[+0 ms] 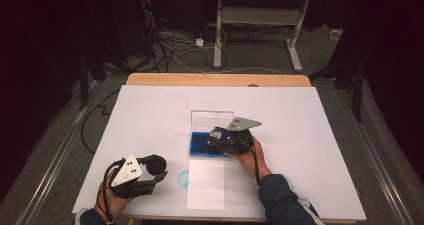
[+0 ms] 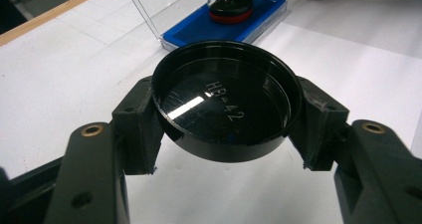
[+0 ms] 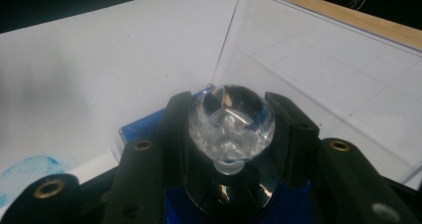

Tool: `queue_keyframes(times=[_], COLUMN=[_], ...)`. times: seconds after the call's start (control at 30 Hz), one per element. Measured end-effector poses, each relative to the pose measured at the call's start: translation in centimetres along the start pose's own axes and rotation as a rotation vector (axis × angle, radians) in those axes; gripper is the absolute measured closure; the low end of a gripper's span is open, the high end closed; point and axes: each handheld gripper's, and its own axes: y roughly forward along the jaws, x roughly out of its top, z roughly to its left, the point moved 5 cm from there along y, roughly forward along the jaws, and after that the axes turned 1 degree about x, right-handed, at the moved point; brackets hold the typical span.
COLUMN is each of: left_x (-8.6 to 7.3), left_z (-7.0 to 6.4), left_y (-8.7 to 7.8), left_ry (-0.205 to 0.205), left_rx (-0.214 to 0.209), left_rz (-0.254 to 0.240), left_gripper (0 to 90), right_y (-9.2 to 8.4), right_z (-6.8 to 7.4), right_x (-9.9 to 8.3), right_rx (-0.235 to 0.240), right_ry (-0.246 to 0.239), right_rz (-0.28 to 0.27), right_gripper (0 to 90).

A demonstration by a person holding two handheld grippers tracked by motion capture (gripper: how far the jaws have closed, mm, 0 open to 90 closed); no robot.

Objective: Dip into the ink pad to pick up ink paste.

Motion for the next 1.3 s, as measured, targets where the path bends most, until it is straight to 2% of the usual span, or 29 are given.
queue_keyframes(times=[0.6, 1.13, 1.3], left_x=[-0.1, 0.2, 0.2], left_z=[0.0, 0.1, 0.0], left_y=[-0.2, -0.2, 0.0], left_ry=[0.001, 0.000, 0.002], left_rx=[0.002, 0.007, 0.006], left_rz=[-0.001, -0.010, -0.010], left_gripper=[36.0, 36.0, 36.0], right_y=[0.0, -0.6, -1.2], right_z=[-0.1, 0.3, 0.1], right_x=[-0.5, -0.1, 0.4], right_rx=[-0.001, -0.025, -0.036], right_ry=[0.014, -0.022, -0.031], right_rz=[-0.027, -0.003, -0.024], right_gripper=[56.9, 56.7, 56.7])
